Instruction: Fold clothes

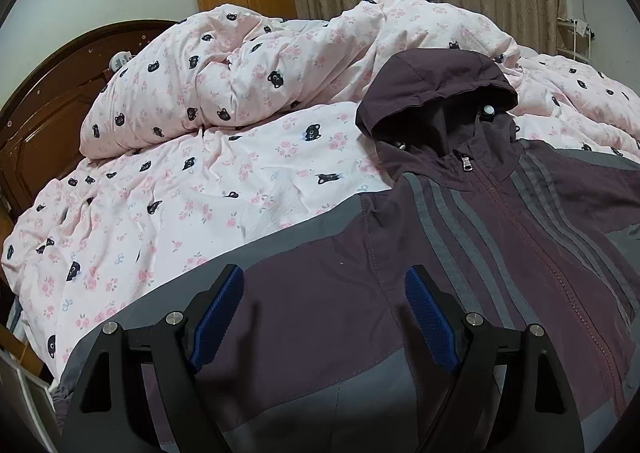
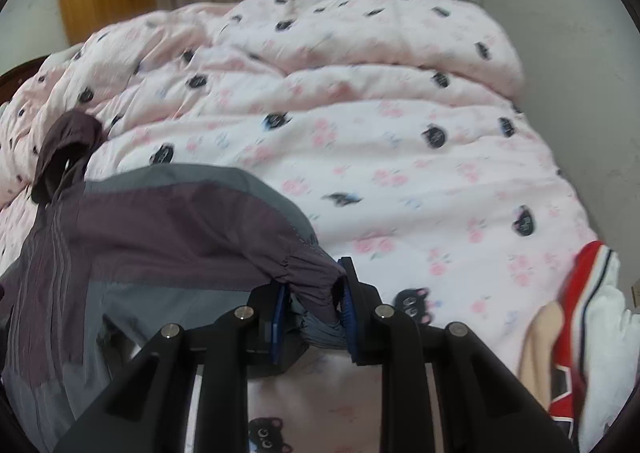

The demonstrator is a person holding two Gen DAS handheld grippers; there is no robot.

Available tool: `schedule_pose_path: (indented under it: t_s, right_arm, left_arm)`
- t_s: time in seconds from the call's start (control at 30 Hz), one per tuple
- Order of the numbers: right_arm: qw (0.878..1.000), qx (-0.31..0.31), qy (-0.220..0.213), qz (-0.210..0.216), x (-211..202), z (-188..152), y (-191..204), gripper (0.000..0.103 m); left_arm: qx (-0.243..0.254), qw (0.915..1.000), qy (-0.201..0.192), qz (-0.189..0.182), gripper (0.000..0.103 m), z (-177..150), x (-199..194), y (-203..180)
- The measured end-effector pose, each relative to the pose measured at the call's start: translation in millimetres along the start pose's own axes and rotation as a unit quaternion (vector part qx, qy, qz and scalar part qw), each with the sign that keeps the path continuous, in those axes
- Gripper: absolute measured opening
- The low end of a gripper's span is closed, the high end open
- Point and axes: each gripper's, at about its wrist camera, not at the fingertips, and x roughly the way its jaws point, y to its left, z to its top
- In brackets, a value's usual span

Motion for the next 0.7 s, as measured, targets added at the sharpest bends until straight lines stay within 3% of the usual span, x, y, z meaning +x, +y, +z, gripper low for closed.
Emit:
schedule_pose_path:
  t_s: [0.3,0.4,0.47,0.57,0.6,0.7]
  right_arm:
    - [0.996,0.008,-0.021,-0.083,-10.0,11.0,-1.7,0.024]
    - [0.993,0.021,-0.005,-0.114,-6.3,9.1,-14.1,0.024]
    - [0.992,0.014,0.029,-0.119,8.0,3.4,-18.1,0.025]
    - [0.986,0.001,0.062,-0.153,27.2,-8.3,-20.8,0.044]
    - [0.983,-0.002,0.054,-0.174,25.3,-9.1,-21.9,0.047]
    - [0.982,0.0,-0.002,-0.187,-1.1,-5.0,-20.9,0.052]
  left_arm:
    - [0.003,0.9999,-0.003,-0.01,0.08,0.3,-2.3,-1.6]
    - [0.014,0.9999,0.008,-0.005,0.08,-2.4,1.5,-4.0]
    - [0.025,0.9992,0.029,0.009,0.08,-6.4,8.4,-7.2]
    - [0.015,0.9991,0.039,0.011,0.08,-8.6,8.5,-5.6]
    - [0.01,0.9993,0.034,0.011,0.08,-7.9,5.6,-4.9]
    - [-0.006,0.9991,-0.041,0.01,0.08,10.3,-18.0,-5.7]
